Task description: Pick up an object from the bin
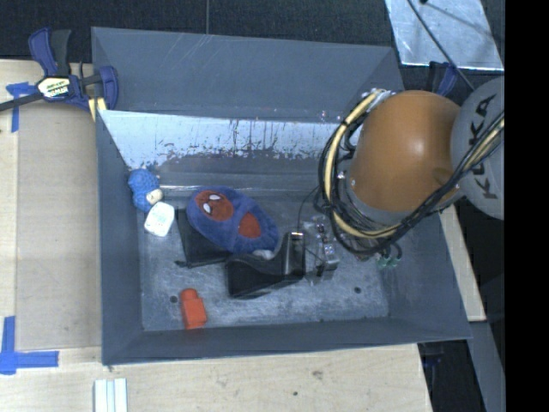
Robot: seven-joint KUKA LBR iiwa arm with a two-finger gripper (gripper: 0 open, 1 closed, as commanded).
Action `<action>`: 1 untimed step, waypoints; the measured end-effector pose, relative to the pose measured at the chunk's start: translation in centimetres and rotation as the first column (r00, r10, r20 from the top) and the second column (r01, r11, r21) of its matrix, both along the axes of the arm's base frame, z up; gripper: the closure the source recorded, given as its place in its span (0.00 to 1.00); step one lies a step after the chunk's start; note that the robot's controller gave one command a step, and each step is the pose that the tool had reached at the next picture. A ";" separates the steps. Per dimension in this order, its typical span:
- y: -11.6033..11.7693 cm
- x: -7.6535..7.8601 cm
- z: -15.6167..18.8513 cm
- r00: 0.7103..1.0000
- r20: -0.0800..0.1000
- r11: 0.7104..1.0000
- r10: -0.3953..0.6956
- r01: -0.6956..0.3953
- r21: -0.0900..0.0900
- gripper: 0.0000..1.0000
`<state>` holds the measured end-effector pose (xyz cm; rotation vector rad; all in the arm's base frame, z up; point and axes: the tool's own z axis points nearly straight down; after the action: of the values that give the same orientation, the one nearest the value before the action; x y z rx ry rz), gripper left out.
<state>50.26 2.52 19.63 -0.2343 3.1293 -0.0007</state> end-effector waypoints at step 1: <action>-4.5 -1.1 3.2 0.982 0.003 0.982 0.191 -0.191 -0.002 1.00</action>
Offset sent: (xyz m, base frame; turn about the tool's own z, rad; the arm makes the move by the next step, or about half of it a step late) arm -0.0122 -0.0428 0.0308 -0.1957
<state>49.18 -1.94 22.82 -0.5332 3.0889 -0.0035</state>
